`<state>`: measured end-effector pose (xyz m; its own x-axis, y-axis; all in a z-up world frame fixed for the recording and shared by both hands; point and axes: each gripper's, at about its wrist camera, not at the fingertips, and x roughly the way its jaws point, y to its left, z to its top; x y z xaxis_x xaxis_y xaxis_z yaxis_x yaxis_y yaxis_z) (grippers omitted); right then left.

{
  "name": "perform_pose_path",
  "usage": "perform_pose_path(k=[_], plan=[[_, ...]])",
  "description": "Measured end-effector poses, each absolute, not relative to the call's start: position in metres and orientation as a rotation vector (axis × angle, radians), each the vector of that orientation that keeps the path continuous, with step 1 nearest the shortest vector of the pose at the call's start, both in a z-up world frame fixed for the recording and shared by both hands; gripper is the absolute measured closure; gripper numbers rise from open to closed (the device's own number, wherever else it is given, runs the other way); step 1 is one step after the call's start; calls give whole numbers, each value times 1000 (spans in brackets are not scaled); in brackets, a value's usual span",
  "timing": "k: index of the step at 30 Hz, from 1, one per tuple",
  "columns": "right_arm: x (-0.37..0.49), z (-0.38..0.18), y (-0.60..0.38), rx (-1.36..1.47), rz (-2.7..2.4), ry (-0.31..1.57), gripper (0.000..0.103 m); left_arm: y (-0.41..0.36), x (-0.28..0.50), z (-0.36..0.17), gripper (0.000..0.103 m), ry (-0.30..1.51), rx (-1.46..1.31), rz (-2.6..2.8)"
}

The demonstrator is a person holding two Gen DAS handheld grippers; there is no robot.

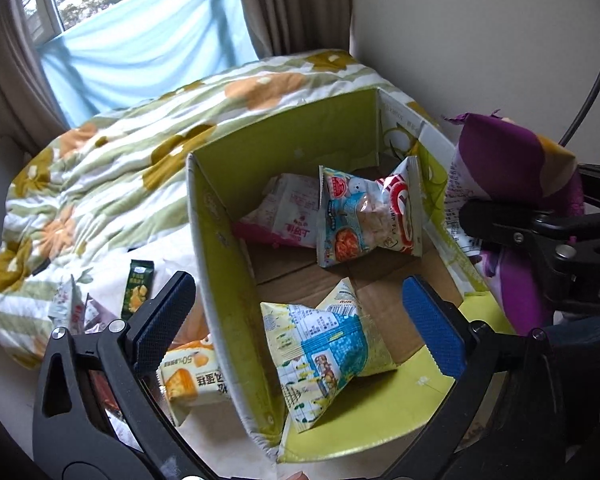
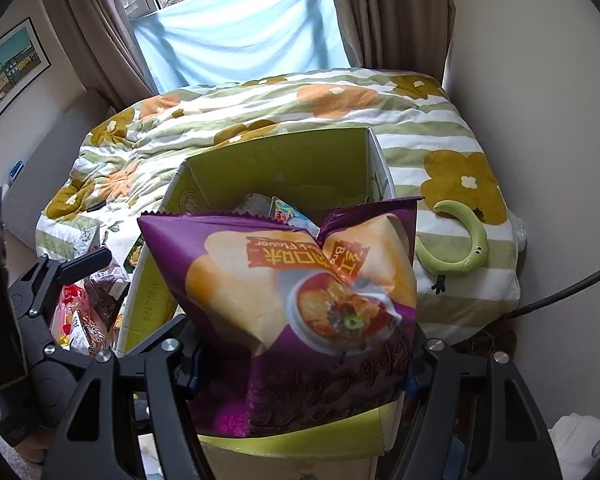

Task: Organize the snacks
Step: 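Carry both bags into the yellow box and open both tools to release them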

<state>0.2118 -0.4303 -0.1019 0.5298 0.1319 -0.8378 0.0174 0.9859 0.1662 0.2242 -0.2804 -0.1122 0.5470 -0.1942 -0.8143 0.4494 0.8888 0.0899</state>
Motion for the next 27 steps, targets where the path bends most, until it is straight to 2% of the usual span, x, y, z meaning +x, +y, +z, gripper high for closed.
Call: perform_pose_path(k=[10,15,16,19,27], plan=[[220,-91,-408,127,111,977,36,-261,215,-97,1,891,310,-371],[237,-104,-400,119,115,999,35,-253,214,-98,1,904,312,-364],[239,-107,-400,120,112,1002,32,-252,213,-99,1,905,315,-365],[242,-117,-399,113,101,1018,10,-250,211,-100,1,907,323,-363],[232,-116,-400,105,84,1004,9,-252,208,-99,1,906,322,-368]])
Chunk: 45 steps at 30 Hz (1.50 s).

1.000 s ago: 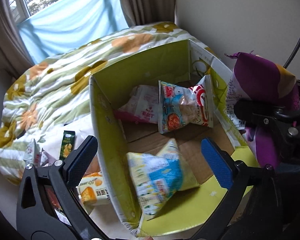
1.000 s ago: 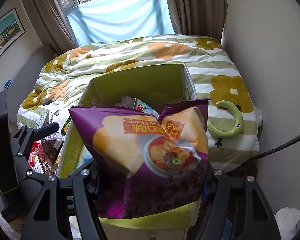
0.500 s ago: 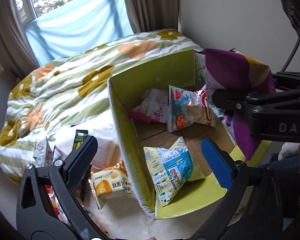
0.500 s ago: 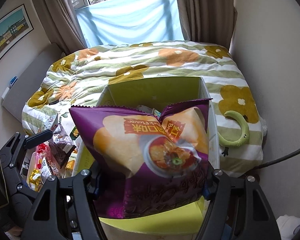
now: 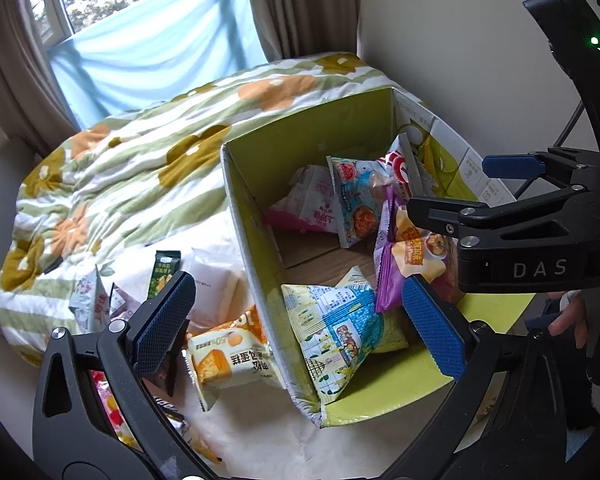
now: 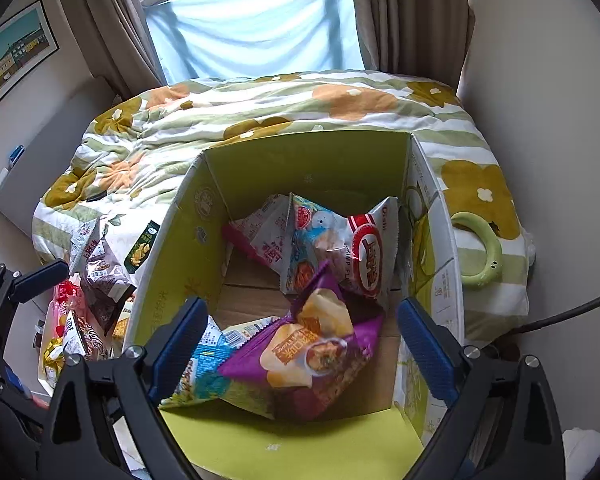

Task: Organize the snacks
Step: 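Carry both bags into the yellow box and open both tools to release them, then withdraw both tools from the box back toward the snack tray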

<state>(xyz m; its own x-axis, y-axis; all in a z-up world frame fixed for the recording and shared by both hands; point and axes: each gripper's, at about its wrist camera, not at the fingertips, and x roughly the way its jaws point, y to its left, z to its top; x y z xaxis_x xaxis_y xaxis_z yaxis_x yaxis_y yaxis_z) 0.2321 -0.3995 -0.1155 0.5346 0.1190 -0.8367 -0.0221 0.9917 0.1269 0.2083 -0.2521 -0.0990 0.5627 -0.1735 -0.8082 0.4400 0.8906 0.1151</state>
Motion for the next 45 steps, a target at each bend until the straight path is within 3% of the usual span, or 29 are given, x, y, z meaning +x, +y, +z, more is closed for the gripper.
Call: perform_pose_path(k=[25,45], plan=[[151,-27,-403,50,105,807,9,-217,137,-19,1,729,210,-223],[112,-27,-299,99,225,752,9,-56,80,-12,1,718,102,-56]])
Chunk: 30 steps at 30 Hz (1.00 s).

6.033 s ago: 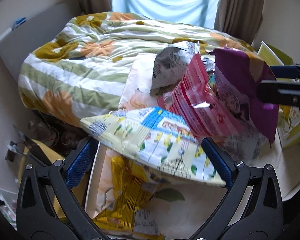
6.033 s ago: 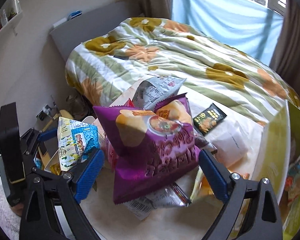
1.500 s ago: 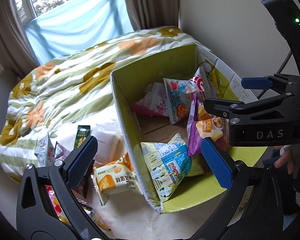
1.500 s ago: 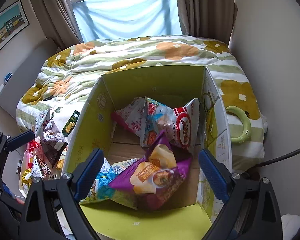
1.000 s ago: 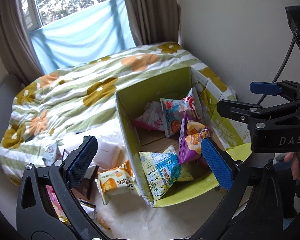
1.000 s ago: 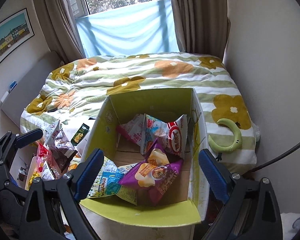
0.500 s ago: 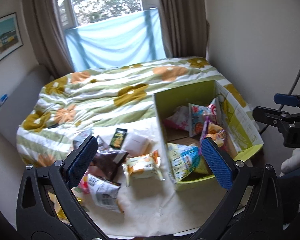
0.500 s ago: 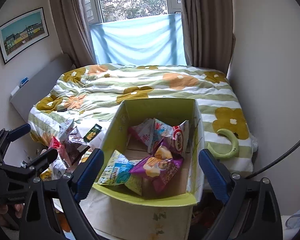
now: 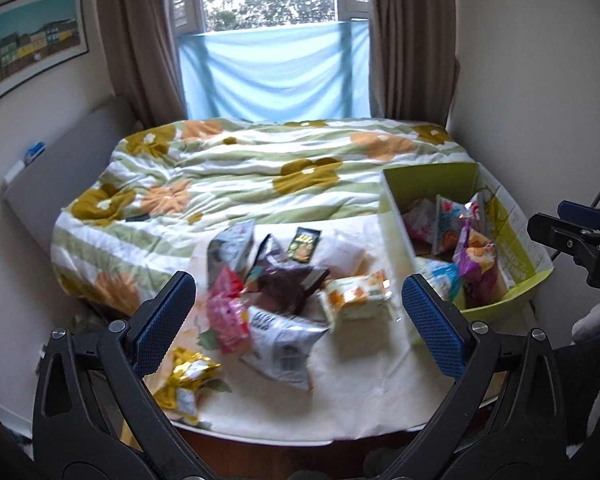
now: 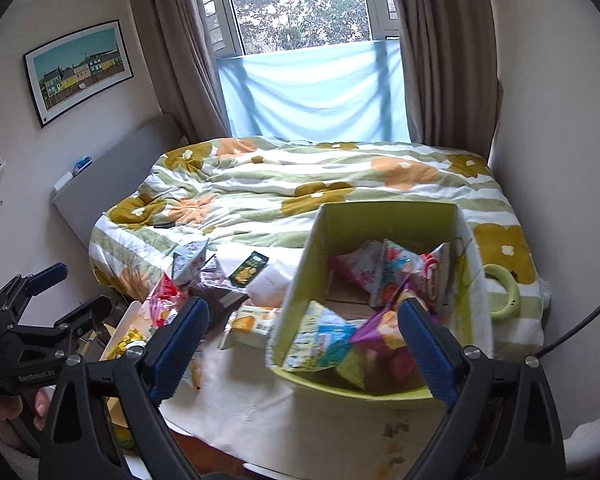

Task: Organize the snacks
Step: 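Withdraw both tools from the box back toward the snack tray, then grasp the gold wrapper with the left tool while the right tool approaches the silver bag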

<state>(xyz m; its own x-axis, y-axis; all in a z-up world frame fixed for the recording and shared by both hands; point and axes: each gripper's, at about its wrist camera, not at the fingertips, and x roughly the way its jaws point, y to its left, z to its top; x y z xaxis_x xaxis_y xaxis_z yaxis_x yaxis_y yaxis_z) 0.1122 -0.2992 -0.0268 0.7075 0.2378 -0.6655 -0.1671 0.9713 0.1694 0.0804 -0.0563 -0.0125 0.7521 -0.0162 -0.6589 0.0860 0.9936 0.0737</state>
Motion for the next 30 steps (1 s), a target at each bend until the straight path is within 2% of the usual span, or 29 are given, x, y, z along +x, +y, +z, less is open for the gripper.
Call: perform_pose_path(k=[10,16,25,30], plan=[[88,-46,-221,168,189,773,9,43,61,-31,1,762,96,-69],[81,-68,-181,219,163,797,9,88,57,-61,1,811,95,-128],[92,-139,-133,321,142,879,8,127,72,-143,1,932,151,-232],[103,-180,-110,315,153,922,9,133,87,-189,8,995,159,-249]])
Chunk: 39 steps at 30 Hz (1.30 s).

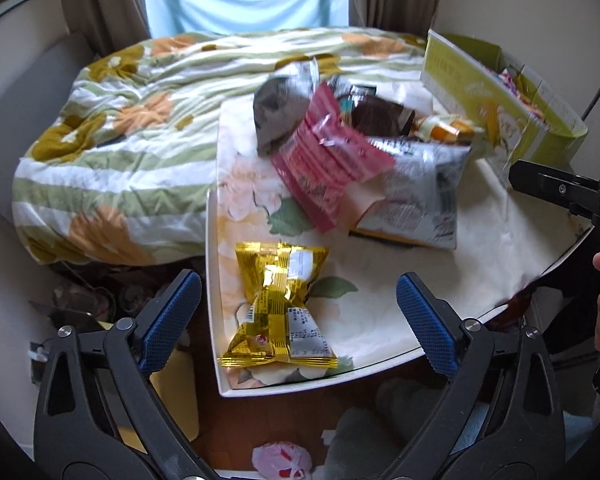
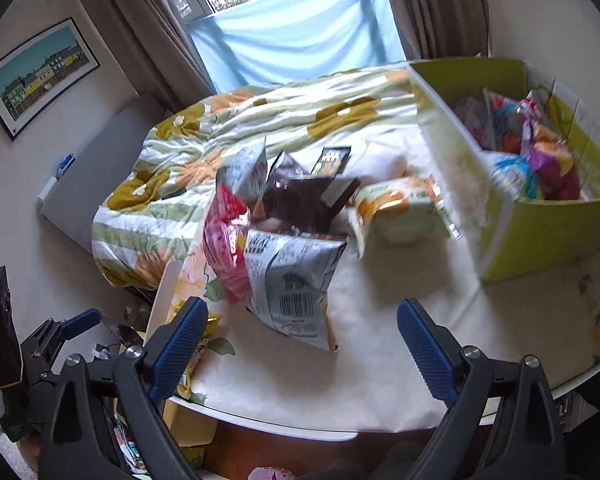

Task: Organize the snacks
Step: 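Grasp the gold wrapper with the left tool while the right tool approaches the silver bag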

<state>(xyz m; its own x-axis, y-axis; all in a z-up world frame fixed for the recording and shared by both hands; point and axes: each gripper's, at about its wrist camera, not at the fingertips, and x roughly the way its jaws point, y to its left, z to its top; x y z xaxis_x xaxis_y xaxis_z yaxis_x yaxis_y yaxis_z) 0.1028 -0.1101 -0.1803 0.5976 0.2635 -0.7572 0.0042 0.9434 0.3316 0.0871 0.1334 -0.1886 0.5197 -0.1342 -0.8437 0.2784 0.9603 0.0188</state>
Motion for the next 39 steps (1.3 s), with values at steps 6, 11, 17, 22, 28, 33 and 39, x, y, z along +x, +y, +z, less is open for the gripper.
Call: perform_pose_path(k=[6,11,17,22,28,33,39], plan=[[121,-214,-96,311,168,973,9,131,105,-231,20,1047,183,-231],[134,-232,-89,314,177,998,9,130,116,-252,32,1082,189,-218],[148,-244,-80,277,192,1006,9,131,124,-271,40,1136,180,-198],[161,-251,-78,264,198,1016,9,127,125,-275,47,1152,191,-185],[171,-258,-75,251,219,1031,9,125,129,-276,51,1164,168,-199],[177,-263,-72,241,243,1040,13,120,129,-275,52,1171,165,-197],[181,-264,-71,232,270,1044,24,121,128,-274,52,1168,131,-197]])
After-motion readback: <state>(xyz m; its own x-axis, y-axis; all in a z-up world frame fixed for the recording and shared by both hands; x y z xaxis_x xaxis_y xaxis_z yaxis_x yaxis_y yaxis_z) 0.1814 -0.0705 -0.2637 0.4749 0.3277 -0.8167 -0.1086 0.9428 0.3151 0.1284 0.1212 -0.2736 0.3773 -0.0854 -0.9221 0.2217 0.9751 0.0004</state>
